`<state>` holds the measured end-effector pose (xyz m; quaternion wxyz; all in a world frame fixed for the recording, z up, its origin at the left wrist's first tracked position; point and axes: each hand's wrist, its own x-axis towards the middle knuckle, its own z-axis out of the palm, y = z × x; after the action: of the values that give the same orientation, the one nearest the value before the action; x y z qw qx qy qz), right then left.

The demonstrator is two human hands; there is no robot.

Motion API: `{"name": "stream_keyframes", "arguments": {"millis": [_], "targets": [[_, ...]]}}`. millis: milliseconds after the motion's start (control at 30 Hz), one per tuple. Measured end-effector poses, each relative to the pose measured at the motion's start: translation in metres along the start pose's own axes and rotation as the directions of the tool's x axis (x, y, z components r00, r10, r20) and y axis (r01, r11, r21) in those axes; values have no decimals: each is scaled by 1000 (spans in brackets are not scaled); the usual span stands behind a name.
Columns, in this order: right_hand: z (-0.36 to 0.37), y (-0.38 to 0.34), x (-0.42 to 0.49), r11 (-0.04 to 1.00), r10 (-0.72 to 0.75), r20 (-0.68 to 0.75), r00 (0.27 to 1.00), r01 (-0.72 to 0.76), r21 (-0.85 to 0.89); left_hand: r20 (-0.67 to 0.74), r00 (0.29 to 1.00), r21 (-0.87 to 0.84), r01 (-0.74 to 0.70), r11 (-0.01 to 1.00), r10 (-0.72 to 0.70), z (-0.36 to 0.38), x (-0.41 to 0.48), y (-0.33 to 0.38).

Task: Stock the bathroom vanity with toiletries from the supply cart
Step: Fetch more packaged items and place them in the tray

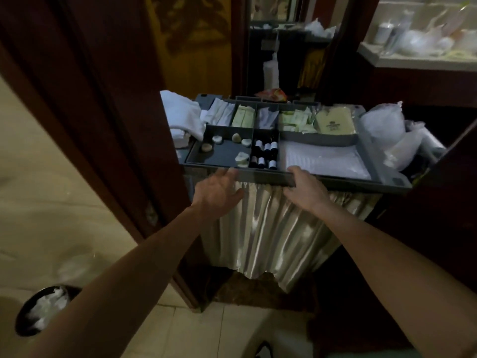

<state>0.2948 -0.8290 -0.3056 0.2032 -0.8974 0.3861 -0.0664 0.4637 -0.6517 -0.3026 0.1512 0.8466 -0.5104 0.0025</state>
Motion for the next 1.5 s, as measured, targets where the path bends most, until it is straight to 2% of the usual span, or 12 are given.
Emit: {"name": "stream_keyframes", "arguments": {"millis": [167, 333, 533, 700, 1133, 1367, 1500], "targets": [[-15, 14, 60, 999, -4, -4, 1000, 4, 33, -55, 994, -91, 90, 992, -96, 7, 51, -10], [-15, 2, 120, 999, -34, -20, 999, 34, 40, -25, 980, -160, 189, 969, -195, 9, 119, -34], [-17, -24, 181, 998, -57, -72, 996, 57, -7, -95, 972, -264, 182, 947, -213, 18, 186, -54], [-13, -41, 227, 997, -77, -76, 994, 76, -9, -112, 965, -261, 200, 944, -236, 27, 227, -69], [21, -48, 369, 991, -128, 62, 990, 130, -36, -82, 958, -237, 247, 940, -273, 66, 298, -113], [55, -60, 434, 984, -146, 41, 988, 149, -101, -145, 937, -257, 274, 927, -317, 88, 321, -130], [69, -68, 453, 988, -97, 39, 995, 101, -118, -140, 933, -281, 284, 917, -332, 100, 331, -135]]}}
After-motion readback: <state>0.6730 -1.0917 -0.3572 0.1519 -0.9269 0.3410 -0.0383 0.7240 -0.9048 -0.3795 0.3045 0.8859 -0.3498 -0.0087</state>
